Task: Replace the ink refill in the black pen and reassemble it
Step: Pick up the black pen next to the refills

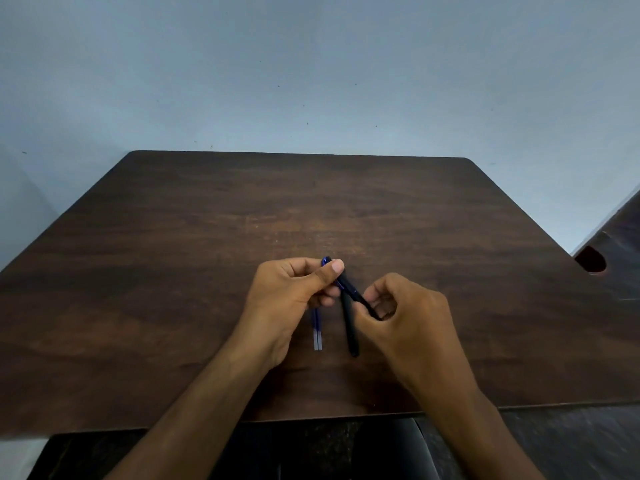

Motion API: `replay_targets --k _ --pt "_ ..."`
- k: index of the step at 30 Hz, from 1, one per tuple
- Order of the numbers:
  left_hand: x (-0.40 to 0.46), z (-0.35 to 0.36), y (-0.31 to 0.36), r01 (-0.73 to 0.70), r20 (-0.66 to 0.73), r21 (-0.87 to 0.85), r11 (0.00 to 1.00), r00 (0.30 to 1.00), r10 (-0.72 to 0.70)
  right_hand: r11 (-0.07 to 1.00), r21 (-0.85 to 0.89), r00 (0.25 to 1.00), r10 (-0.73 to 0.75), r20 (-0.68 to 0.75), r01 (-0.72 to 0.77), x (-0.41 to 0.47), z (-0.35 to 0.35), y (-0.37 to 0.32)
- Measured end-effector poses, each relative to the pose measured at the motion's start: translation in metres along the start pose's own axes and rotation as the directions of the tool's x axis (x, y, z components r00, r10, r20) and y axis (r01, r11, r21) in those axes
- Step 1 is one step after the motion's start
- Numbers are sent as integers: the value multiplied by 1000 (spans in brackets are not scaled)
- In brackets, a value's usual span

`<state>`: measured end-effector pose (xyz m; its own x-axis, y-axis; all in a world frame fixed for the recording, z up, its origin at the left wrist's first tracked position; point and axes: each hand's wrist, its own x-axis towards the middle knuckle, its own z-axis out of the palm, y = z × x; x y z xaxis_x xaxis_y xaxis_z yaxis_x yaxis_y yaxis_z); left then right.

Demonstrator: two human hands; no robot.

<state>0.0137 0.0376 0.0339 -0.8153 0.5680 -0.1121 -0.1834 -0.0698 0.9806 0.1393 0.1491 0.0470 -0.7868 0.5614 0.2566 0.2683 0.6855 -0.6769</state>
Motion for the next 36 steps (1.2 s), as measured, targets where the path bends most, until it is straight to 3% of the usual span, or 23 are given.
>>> replay_targets --k 4,11,16,20,36 --pt "-5 3 0 -24 16 -32 999 1000 24 967 252 999 22 46 -33 3 -1 3" --pt "-12 5 1 -75 51 -10 997 996 75 984 173 991 -63 114 43 12 -4 6" --pt "-15 9 1 -98 10 -51 994 995 98 978 111 983 -180 24 177 13 -3 7" --pt "-15 9 2 -135 -9 -55 989 991 135 971 176 987 -163 -2 161 12 -2 5" --pt "-17 7 6 -179 -41 -53 982 983 177 978 148 990 -141 -27 144 10 2 1"
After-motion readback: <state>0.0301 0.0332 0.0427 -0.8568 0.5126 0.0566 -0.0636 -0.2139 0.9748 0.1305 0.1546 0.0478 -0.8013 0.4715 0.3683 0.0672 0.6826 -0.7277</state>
